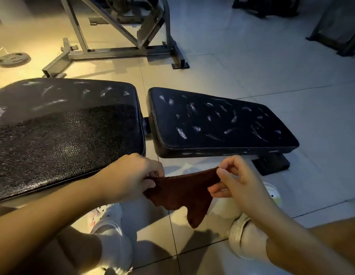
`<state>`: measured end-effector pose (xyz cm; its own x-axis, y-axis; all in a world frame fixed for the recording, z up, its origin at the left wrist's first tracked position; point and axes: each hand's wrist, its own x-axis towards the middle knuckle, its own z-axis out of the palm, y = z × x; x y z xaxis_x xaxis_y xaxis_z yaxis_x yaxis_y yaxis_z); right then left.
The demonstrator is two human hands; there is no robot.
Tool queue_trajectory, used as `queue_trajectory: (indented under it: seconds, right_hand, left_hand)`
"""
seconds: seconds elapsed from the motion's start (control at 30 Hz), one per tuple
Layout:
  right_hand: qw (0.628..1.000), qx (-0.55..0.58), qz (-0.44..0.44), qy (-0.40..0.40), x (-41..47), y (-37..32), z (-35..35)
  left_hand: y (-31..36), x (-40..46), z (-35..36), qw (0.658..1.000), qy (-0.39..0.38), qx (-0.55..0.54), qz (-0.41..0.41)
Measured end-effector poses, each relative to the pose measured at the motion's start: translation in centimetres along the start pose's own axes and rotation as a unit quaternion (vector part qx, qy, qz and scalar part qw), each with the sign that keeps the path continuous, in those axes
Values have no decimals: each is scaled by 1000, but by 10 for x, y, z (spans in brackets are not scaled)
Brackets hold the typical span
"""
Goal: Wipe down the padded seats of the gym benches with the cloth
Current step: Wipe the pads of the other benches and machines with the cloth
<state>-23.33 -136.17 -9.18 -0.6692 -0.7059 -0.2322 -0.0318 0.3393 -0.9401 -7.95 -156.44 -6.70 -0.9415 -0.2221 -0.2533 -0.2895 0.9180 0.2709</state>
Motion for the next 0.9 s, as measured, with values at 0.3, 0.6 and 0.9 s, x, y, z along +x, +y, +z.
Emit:
queue_trajectory:
  seconds: [0.3, 0.6, 0.9]
  right_hand:
    - [998, 29, -61, 7, 16, -4, 1]
    - [996, 20, -72, 53, 38, -7, 8]
    - [976, -26, -115, 182, 143, -21, 59]
  left_hand:
    - [-22, 14, -24, 999, 30, 21, -17]
    - [-30, 27, -45, 998, 31, 56, 3]
    - [-81, 116, -44, 978, 163, 115, -67]
